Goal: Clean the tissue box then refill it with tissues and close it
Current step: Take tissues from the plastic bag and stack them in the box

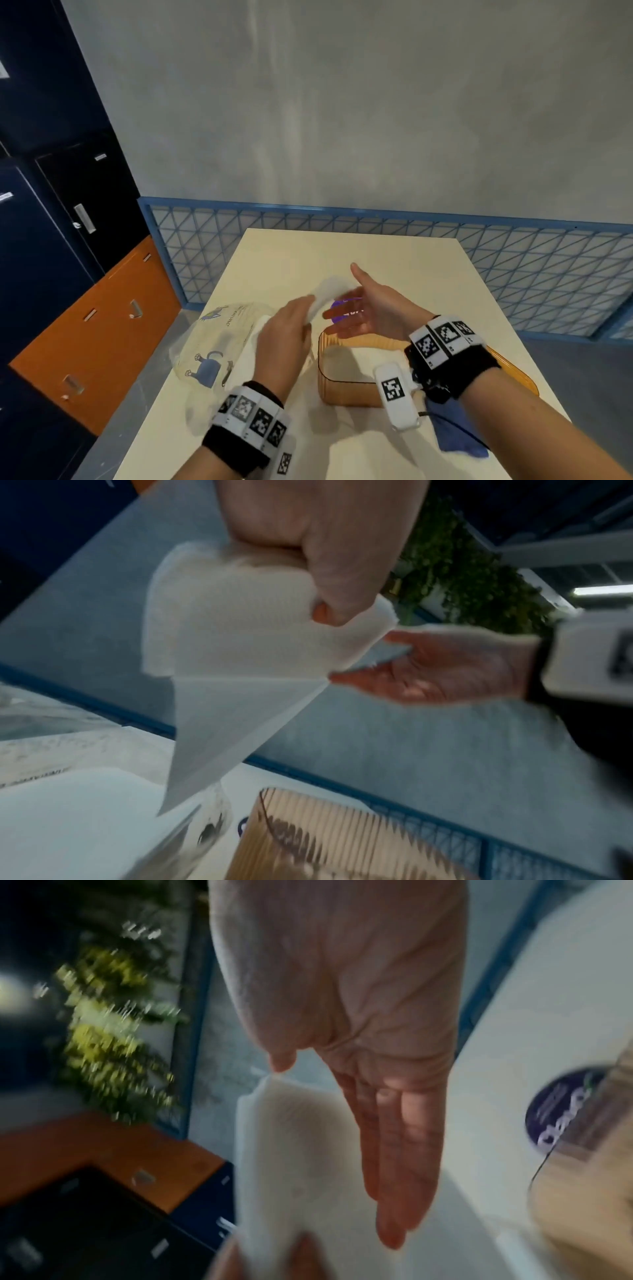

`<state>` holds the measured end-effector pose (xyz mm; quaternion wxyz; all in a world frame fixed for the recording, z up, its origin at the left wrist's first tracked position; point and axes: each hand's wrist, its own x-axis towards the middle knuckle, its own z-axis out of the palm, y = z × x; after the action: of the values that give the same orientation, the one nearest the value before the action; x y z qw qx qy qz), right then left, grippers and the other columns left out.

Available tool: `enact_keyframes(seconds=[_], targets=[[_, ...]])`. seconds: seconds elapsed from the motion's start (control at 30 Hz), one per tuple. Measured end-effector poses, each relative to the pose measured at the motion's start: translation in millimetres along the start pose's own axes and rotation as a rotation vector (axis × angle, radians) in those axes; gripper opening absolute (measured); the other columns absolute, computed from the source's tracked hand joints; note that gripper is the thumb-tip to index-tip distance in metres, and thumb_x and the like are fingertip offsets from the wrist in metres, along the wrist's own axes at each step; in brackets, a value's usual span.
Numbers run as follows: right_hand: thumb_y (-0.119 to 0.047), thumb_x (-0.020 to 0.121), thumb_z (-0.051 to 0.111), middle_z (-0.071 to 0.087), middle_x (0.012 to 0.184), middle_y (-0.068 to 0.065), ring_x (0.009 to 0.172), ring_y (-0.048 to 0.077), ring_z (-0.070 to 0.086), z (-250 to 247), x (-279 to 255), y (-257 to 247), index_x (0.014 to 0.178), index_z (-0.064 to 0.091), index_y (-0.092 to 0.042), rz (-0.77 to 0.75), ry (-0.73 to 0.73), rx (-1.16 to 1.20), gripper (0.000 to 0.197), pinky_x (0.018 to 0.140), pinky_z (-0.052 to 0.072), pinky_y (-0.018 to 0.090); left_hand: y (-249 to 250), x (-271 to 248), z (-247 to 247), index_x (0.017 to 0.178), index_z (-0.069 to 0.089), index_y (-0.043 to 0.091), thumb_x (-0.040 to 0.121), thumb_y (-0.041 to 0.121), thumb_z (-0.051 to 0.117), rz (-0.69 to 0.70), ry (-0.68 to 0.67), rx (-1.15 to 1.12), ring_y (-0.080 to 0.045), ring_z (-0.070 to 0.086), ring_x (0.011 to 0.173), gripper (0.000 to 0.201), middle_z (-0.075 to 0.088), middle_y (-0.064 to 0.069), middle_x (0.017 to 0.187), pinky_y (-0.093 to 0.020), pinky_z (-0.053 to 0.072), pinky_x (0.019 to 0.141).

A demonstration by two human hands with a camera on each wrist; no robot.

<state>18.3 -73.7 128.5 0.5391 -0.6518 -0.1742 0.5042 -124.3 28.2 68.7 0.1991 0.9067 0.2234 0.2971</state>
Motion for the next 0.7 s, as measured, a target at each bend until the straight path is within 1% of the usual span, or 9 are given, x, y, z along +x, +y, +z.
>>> enact_keyframes(seconds=[0.1, 0.17, 0.23, 0.3, 0.37, 0.47, 0.53, 0.6, 0.7], targets=[[-0.031, 0.095, 0.051, 0.066, 0.094, 0.013, 0.083, 0.026, 0.066, 7, -5, -4, 0.117, 0.053, -0.001, -0.004, -0.052, -0.006, 0.037, 0.069, 0.061, 0.034, -4, -11, 17, 0.119, 0.059, 0.019, 0.066, 0.002, 0.063, 0.193, -0.082, 0.003, -0.024, 0.066, 0.102, 0.056, 0.067, -0.008, 0.118, -0.031, 0.057, 0.078], [-0.014, 0.095, 0.052, 0.064, 0.099, 0.011, 0.087, 0.024, 0.064, 4, -4, -1, 0.124, 0.049, -0.003, -0.051, -0.010, -0.133, 0.032, 0.067, 0.060, 0.032, -7, -17, 22, 0.126, 0.051, 0.023, 0.077, 0.017, 0.058, 0.251, -0.115, 0.000, -0.019, 0.053, 0.118, 0.050, 0.059, -0.006, 0.131, -0.032, 0.053, 0.089], [-0.010, 0.094, 0.051, 0.063, 0.107, 0.011, 0.095, 0.027, 0.062, -5, -3, 3, 0.128, 0.048, -0.007, -0.116, 0.047, -0.255, 0.034, 0.078, 0.058, 0.038, -9, -24, 24, 0.134, 0.042, 0.028, 0.087, 0.037, 0.050, 0.243, -0.084, -0.057, -0.013, 0.035, 0.133, 0.049, 0.044, 0.000, 0.145, -0.030, 0.038, 0.106], [-0.014, 0.094, 0.053, 0.063, 0.115, 0.012, 0.104, 0.030, 0.062, -14, -5, 5, 0.128, 0.048, -0.009, -0.184, 0.098, -0.316, 0.035, 0.092, 0.053, 0.046, -10, -29, 22, 0.138, 0.033, 0.033, 0.084, 0.050, 0.046, 0.065, -0.020, -0.291, -0.006, 0.025, 0.139, 0.058, 0.032, 0.007, 0.150, -0.026, 0.023, 0.114], [-0.017, 0.093, 0.054, 0.063, 0.116, 0.010, 0.106, 0.029, 0.062, -21, -8, 7, 0.127, 0.049, -0.013, -0.235, 0.101, -0.322, 0.035, 0.094, 0.052, 0.046, -12, -25, 21, 0.140, 0.024, 0.032, 0.081, 0.050, 0.047, -0.223, 0.087, -0.588, -0.006, 0.025, 0.137, 0.065, 0.029, 0.008, 0.148, -0.028, 0.021, 0.115], [-0.014, 0.094, 0.053, 0.064, 0.108, 0.005, 0.104, 0.027, 0.062, -20, -9, 15, 0.120, 0.052, -0.013, -0.289, 0.055, -0.259, 0.027, 0.093, 0.052, 0.045, -21, -8, 13, 0.146, 0.016, 0.030, 0.090, 0.015, 0.053, -0.604, 0.049, -1.032, -0.018, 0.032, 0.136, 0.069, 0.034, 0.000, 0.148, -0.041, 0.025, 0.111], [-0.011, 0.094, 0.052, 0.064, 0.105, 0.005, 0.100, 0.025, 0.062, -15, -6, 22, 0.114, 0.055, -0.014, -0.322, 0.041, -0.221, 0.021, 0.092, 0.051, 0.045, -29, 3, 7, 0.141, 0.020, 0.036, 0.078, 0.014, 0.056, -0.710, -0.028, -1.293, -0.018, 0.046, 0.119, 0.076, 0.046, -0.001, 0.133, -0.041, 0.037, 0.100], [-0.010, 0.094, 0.052, 0.064, 0.108, 0.008, 0.097, 0.024, 0.063, -7, -2, 29, 0.111, 0.056, -0.015, -0.350, 0.047, -0.180, 0.019, 0.091, 0.051, 0.044, -34, 11, -1, 0.132, 0.030, 0.035, 0.072, 0.015, 0.054, -0.719, -0.089, -1.357, -0.017, 0.051, 0.104, 0.068, 0.051, 0.001, 0.117, -0.035, 0.044, 0.086], [-0.014, 0.093, 0.054, 0.064, 0.117, 0.012, 0.106, 0.028, 0.063, 2, 8, 41, 0.117, 0.057, -0.016, -0.349, 0.073, -0.145, 0.025, 0.096, 0.050, 0.047, -43, 14, -5, 0.116, 0.051, 0.016, 0.088, 0.001, 0.048, -0.683, -0.084, -1.215, -0.025, 0.052, 0.106, 0.032, 0.058, -0.007, 0.112, -0.034, 0.045, 0.084]])
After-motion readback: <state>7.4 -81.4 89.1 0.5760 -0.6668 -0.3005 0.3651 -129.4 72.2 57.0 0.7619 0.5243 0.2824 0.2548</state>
